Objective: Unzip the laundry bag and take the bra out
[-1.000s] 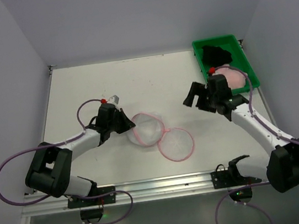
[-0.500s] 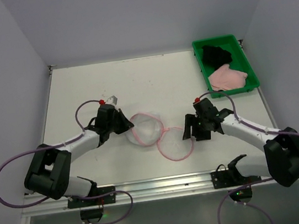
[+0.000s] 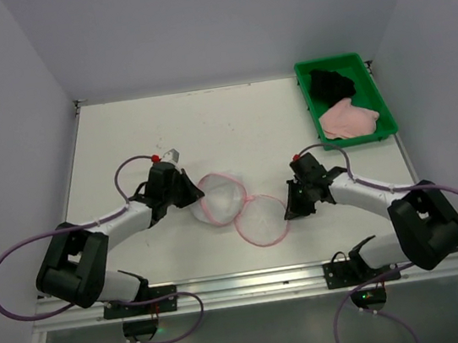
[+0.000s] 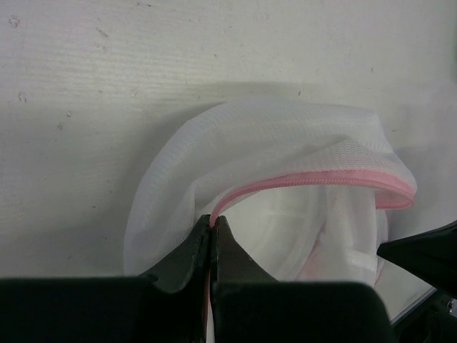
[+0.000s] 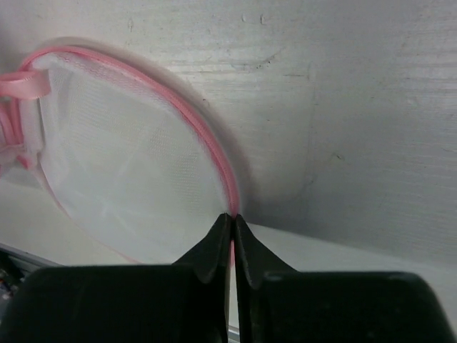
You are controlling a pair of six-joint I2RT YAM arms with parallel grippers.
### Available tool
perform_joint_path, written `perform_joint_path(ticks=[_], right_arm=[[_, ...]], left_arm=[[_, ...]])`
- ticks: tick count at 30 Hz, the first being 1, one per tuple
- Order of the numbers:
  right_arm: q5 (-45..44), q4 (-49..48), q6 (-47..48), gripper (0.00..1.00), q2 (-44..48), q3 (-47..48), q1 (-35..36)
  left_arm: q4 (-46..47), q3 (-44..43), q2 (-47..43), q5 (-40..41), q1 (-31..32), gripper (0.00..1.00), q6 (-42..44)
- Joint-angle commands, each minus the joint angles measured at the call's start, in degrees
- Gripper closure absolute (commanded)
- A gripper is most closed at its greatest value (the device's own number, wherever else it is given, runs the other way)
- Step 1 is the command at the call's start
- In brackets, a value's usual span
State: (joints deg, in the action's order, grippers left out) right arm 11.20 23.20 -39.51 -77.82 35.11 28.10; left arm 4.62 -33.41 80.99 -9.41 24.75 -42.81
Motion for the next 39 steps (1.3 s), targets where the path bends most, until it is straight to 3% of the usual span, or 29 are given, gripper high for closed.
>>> perform_joint_path(ticks=[1,7,12,16,22,26,33,39], right_arm=[[-3.71,2.98,-0.22,1.00,3.54,0.30,0.20],[-8.47,15.63,3.02,1.00,12.95,8.11,0.20],[-7.16,22.93,5.49,1.00,16.12,16.55,0.20],[-5.93,25.40,6.81,1.00,16.21,21.82,0.20],[0.73,22.16,6.90,1.00,12.26,25.53,0.29],[8.21,13.13,4.53,1.00,7.87,25.27,0.64],[7.79,7.47,2.24,1.00,0.22,26.41,2.14],[4.09,8.97,4.43,1.00,-0.14,25.53,2.14]], left_arm=[[1.97,0.27,-0.04,-0.43,-0.41,1.00,1.58],[4.52,0.10,1.45,-2.28,1.43,1.00,0.62],[6.17,-5.26,7.32,-0.35,10.55,1.00,-2.70],[9.52,-8.60,11.81,-1.75,13.56,1.00,-6.41],[12.07,-9.13,13.23,-2.72,14.53,1.00,-8.87],[12.87,-7.21,12.44,-2.72,14.62,1.00,-8.96],[13.58,-3.33,7.19,-2.90,14.36,1.00,-9.84],[7.25,-2.28,-2.83,0.44,12.17,0.71,-8.08]])
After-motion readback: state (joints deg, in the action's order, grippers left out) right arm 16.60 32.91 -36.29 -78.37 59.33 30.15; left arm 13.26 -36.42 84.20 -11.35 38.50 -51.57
